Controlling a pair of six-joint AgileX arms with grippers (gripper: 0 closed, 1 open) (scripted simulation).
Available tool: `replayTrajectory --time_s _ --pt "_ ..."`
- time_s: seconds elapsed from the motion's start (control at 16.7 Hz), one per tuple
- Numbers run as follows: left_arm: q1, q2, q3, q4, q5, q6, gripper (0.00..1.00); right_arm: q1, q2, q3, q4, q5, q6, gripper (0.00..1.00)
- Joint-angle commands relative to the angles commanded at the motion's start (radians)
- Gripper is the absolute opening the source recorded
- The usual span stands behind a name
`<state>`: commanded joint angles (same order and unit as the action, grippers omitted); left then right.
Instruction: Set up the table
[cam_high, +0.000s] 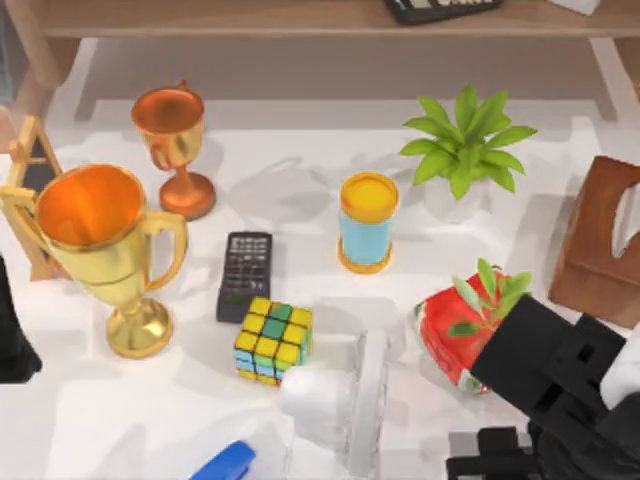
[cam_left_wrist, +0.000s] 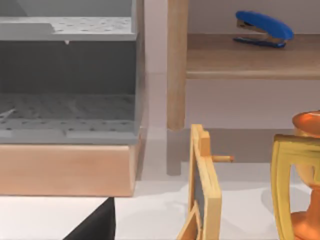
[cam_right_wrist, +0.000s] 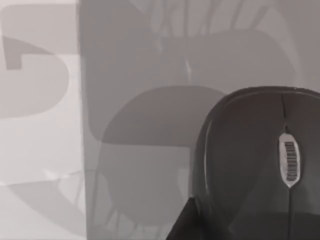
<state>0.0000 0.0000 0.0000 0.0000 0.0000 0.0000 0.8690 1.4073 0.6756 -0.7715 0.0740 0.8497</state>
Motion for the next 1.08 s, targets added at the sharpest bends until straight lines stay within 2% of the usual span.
replayTrajectory --time_s 0.06,0.84,1.08 --pt "0.000 0.000 0.000 0.000 0.000 0.000 1.00 0.000 0.000 0.000 0.000 0.000 0.000 0.00" --pt "0.000 0.000 0.000 0.000 0.000 0.000 1.00 0.000 0.000 0.000 0.000 0.000 0.000 0.98" --pt "0.000 0.000 0.000 0.000 0.000 0.000 1.00 0.000 0.000 0.000 0.000 0.000 0.000 1.00"
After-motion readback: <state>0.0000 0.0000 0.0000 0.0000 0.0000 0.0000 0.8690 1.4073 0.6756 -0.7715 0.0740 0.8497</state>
